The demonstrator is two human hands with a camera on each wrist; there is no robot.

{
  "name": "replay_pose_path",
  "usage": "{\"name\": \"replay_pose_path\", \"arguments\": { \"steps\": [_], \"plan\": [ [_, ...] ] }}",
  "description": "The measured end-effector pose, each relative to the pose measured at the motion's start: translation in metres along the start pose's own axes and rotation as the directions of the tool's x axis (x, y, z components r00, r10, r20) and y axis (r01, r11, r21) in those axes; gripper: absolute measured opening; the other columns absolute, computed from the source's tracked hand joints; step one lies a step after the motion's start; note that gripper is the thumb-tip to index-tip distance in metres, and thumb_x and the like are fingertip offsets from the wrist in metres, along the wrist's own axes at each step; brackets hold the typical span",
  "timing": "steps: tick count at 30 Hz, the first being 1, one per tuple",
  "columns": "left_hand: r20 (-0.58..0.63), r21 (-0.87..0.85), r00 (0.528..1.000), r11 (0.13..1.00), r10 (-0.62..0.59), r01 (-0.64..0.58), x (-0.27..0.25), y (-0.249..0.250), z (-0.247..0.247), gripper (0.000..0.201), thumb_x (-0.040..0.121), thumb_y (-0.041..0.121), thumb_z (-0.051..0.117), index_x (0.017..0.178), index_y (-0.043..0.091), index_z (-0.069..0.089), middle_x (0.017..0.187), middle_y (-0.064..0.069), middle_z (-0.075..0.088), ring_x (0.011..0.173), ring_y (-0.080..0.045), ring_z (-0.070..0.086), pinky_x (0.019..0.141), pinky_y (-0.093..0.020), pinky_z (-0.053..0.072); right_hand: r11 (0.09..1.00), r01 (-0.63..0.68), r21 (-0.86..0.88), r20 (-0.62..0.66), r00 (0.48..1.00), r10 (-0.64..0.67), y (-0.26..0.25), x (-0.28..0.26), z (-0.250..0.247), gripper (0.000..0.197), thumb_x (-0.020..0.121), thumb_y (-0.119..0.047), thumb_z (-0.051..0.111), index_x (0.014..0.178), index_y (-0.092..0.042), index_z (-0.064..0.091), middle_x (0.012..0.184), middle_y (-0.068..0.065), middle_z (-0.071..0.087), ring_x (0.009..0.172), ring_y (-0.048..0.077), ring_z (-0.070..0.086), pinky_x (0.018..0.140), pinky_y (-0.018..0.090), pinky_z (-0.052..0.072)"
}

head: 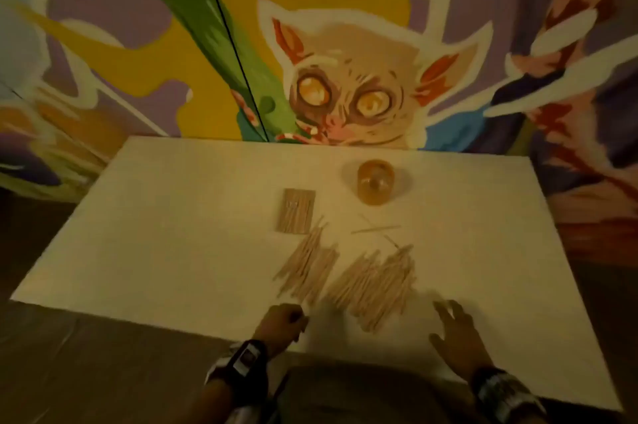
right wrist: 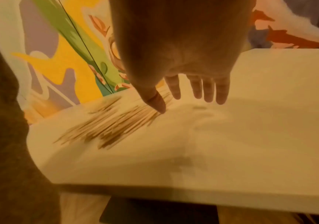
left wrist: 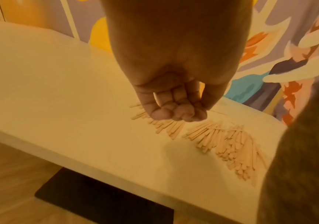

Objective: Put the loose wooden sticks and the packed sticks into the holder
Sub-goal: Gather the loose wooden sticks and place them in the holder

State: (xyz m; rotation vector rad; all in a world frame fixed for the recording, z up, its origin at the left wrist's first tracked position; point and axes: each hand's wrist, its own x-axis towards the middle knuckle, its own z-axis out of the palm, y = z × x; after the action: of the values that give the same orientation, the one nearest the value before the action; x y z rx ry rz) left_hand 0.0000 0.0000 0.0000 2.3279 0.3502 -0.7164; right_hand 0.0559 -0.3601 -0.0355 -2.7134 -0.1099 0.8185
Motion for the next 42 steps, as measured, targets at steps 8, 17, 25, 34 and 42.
{"name": "replay_pose_path", "arguments": {
  "steps": [8,17,25,34,42],
  "plan": [
    [-0.102,-0.067,0.993,0.996,-0.061,0.054,-0.013,0.018,0.018,0.018,0.095,0.02,0.054,0.078,0.023,0.059,0.073,0.005,0.063,0.066,-0.015,0.06,0.066,-0.033,0.052,0.995,0.028,-0.099,0.147,0.989,-0.014,0.008,-0.001,0.004,0.083,0.096,-0.035,0.049,0.157,-0.014,-0.002,0.165,0.008,0.0,0.145,0.031,0.024,0.118,0.041,0.026],
    [-0.275,-0.147,0.948,0.982,-0.157,0.12,0.015,0.026,0.005,0.005,0.093,0.016,0.058,0.097,0.016,0.062,0.1,-0.001,0.065,0.084,-0.022,0.06,0.072,-0.032,0.046,0.996,0.008,-0.094,0.279,0.96,0.019,-0.011,0.032,-0.026,0.078,0.098,-0.041,0.047,0.156,-0.008,0.007,0.157,0.019,0.029,0.137,0.033,0.041,0.106,0.036,0.04],
    [-0.275,-0.008,0.933,0.971,-0.233,0.24,0.095,0.028,-0.022,0.044,0.091,0.029,0.059,0.131,0.014,0.048,0.134,-0.01,0.047,0.116,-0.032,0.051,0.089,-0.043,0.048,0.995,-0.08,0.055,0.195,0.978,0.068,-0.023,0.034,-0.044,0.047,0.093,-0.035,0.055,0.135,-0.014,0.052,0.132,0.014,0.059,0.115,0.029,0.059,0.09,0.034,0.048],
    [-0.173,0.32,0.977,0.931,-0.124,0.175,0.153,0.027,-0.023,0.068,0.084,0.045,0.067,0.136,0.01,0.04,0.137,-0.01,0.04,0.125,-0.031,0.042,0.093,-0.046,0.046,0.961,-0.14,0.238,0.227,0.97,0.086,-0.045,0.024,-0.032,0.015,0.094,-0.021,0.058,0.106,-0.014,0.063,0.097,0.004,0.064,0.083,0.018,0.066,0.068,0.023,0.047],
    [-0.035,0.338,0.997,0.939,0.07,-0.054,0.153,0.031,-0.005,0.034,0.093,0.017,0.046,0.126,0.01,0.047,0.122,-0.011,0.052,0.106,-0.033,0.056,0.08,-0.04,0.045,0.951,-0.127,0.28,0.311,0.95,0.035,-0.077,0.041,-0.03,0.018,0.096,-0.019,0.052,0.107,-0.01,0.064,0.096,0.008,0.068,0.079,0.018,0.068,0.074,0.028,0.054]
  ]
}}
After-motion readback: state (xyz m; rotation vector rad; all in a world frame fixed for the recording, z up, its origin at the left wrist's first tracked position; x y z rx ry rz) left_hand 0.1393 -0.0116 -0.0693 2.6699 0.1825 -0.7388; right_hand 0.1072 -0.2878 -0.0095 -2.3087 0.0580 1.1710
